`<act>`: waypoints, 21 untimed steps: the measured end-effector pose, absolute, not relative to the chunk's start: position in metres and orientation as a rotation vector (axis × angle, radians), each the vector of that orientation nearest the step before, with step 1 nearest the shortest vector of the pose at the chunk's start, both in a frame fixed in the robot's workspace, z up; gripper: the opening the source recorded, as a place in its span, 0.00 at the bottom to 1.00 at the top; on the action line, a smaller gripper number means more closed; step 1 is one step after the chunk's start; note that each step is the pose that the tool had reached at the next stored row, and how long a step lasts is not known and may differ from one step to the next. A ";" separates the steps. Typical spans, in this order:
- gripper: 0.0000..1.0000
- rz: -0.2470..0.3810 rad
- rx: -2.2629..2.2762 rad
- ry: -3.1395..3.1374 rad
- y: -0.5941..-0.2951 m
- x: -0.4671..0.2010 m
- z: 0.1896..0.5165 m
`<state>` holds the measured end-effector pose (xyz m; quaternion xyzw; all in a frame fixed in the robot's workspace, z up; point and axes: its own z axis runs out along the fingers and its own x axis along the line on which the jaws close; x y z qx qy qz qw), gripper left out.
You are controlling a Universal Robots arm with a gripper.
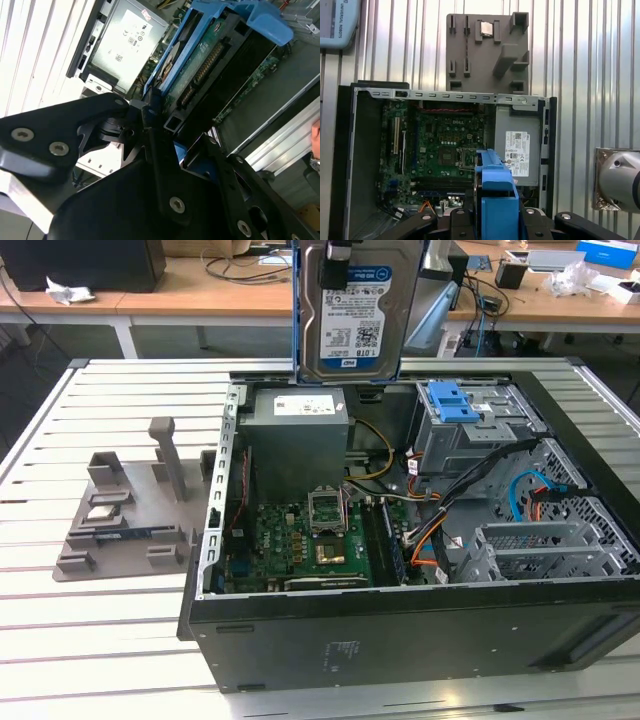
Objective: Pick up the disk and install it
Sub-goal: 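Pick up the disk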
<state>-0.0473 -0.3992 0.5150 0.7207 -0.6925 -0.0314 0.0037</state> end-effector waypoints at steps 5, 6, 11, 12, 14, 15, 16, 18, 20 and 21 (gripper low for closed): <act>0.36 -0.099 2.259 -2.170 -0.402 -0.046 0.515; 0.36 -0.099 2.259 -2.170 -0.403 -0.045 0.515; 0.36 -0.099 2.259 -2.170 -0.407 -0.043 0.515; 0.36 -0.099 2.259 -2.170 -0.408 -0.042 0.515; 0.36 -0.099 2.259 -2.170 -0.410 -0.041 0.515; 0.36 -0.099 2.259 -2.170 -0.411 -0.040 0.515; 0.36 -0.099 2.259 -2.170 -0.412 -0.040 0.515; 0.36 -0.099 2.259 -2.170 -0.413 -0.039 0.515; 0.36 -0.099 2.259 -2.170 -0.415 -0.038 0.515; 0.36 -0.099 2.259 -2.170 -0.417 -0.038 0.515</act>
